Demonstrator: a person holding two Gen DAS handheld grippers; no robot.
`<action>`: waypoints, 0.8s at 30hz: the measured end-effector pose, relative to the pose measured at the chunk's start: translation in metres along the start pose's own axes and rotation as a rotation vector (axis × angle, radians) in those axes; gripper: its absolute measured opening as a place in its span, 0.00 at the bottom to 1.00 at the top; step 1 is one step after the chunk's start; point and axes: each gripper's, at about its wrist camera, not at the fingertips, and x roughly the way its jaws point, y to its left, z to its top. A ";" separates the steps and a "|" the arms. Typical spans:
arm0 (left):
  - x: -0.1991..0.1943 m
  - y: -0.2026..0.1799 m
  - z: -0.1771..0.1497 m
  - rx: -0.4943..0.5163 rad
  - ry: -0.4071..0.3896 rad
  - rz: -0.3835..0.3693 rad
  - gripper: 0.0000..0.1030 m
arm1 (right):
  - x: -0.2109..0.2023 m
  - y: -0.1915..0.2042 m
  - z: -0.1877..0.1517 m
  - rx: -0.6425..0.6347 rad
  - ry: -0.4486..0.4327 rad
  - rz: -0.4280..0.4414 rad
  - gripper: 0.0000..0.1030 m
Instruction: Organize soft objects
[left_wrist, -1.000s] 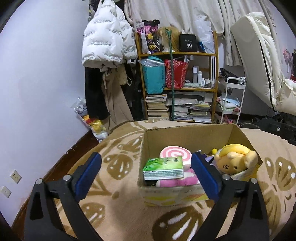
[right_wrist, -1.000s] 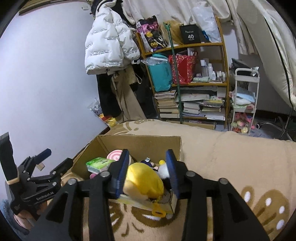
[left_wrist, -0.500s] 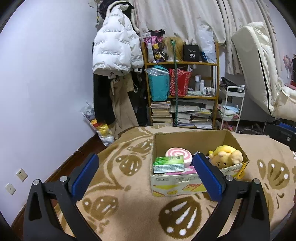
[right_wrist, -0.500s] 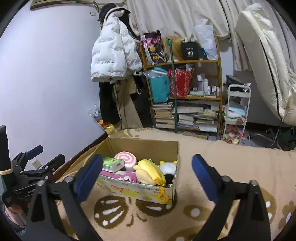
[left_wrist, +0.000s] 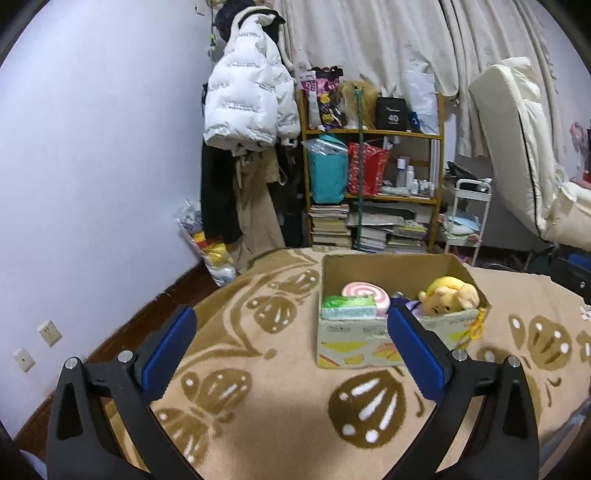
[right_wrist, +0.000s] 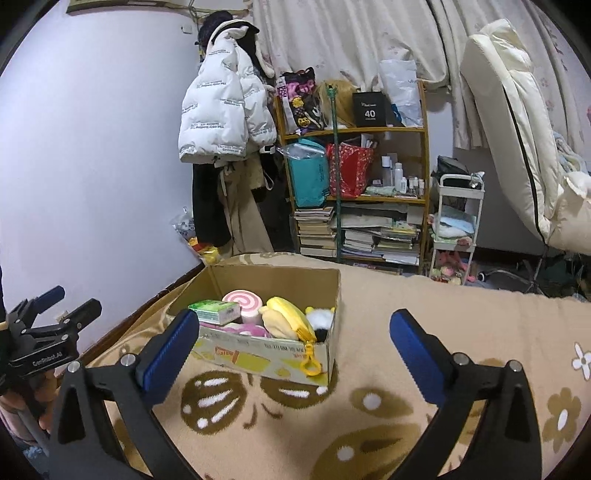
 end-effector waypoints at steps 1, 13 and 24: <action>-0.001 0.001 -0.001 0.001 0.000 0.004 0.99 | -0.003 -0.002 -0.001 0.004 -0.008 -0.003 1.00; -0.010 -0.003 -0.007 0.026 -0.032 -0.002 0.99 | -0.017 -0.005 -0.010 0.017 -0.042 -0.005 1.00; 0.007 -0.011 -0.013 0.046 -0.010 -0.030 0.99 | -0.011 -0.007 -0.016 -0.002 -0.040 -0.029 1.00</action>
